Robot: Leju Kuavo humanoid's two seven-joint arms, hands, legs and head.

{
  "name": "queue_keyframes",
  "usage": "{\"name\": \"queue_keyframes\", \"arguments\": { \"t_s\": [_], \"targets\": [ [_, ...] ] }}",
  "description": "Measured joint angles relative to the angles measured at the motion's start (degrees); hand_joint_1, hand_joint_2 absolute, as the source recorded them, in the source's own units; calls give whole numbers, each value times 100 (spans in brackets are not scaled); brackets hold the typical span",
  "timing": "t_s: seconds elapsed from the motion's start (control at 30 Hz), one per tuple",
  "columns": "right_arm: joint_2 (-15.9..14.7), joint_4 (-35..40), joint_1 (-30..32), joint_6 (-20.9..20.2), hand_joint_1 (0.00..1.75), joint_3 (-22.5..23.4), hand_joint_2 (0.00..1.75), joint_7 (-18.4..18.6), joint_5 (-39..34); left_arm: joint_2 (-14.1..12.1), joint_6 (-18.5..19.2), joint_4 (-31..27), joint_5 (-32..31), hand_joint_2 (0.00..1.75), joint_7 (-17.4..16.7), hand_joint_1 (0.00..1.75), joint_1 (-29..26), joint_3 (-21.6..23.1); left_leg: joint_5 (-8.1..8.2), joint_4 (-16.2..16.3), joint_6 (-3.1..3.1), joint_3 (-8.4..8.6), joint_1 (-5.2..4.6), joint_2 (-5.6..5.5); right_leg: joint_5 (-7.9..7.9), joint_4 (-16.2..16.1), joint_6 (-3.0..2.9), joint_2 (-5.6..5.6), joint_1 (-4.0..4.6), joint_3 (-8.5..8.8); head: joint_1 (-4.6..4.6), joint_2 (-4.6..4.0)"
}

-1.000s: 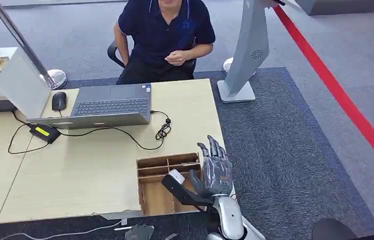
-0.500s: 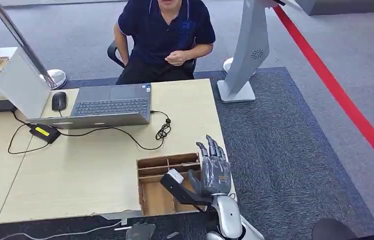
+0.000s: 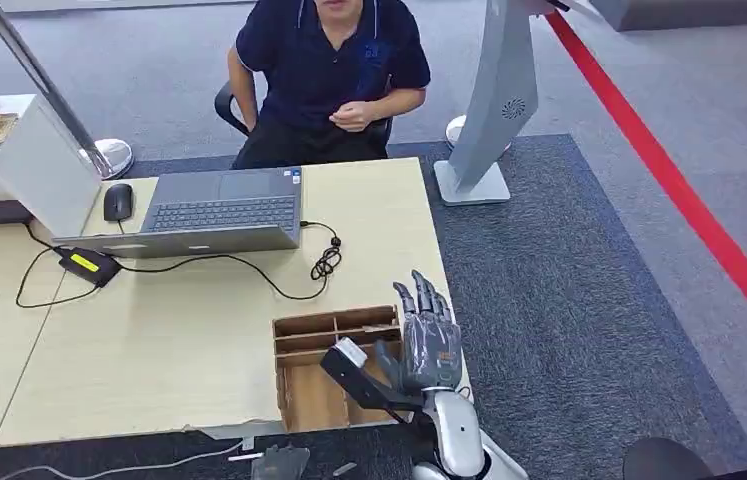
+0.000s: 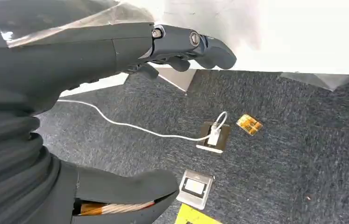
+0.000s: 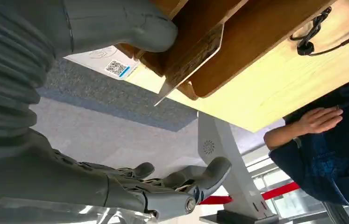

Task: Pass the card to the sensor for recognition and then transmit it.

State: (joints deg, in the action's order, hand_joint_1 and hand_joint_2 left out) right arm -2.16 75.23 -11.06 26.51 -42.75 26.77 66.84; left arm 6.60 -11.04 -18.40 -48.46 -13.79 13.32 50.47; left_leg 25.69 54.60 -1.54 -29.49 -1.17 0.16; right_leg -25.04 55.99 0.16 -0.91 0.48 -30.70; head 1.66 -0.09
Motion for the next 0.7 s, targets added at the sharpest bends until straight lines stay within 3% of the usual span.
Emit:
{"name": "queue_keyframes", "arguments": {
  "t_s": [0.6,0.7],
  "targets": [
    [-15,2,2,-9,59,0,175,31,-9,0,7,-2,-41,175,0,0,-3,-26,0,0,0,0,0,0,0,0,0,0,0,0,2,0],
    [-15,2,3,-9,51,0,175,31,-9,0,7,-2,-42,175,0,0,-4,-26,0,0,0,0,0,0,0,0,0,0,0,0,0,0]
  ]
}}
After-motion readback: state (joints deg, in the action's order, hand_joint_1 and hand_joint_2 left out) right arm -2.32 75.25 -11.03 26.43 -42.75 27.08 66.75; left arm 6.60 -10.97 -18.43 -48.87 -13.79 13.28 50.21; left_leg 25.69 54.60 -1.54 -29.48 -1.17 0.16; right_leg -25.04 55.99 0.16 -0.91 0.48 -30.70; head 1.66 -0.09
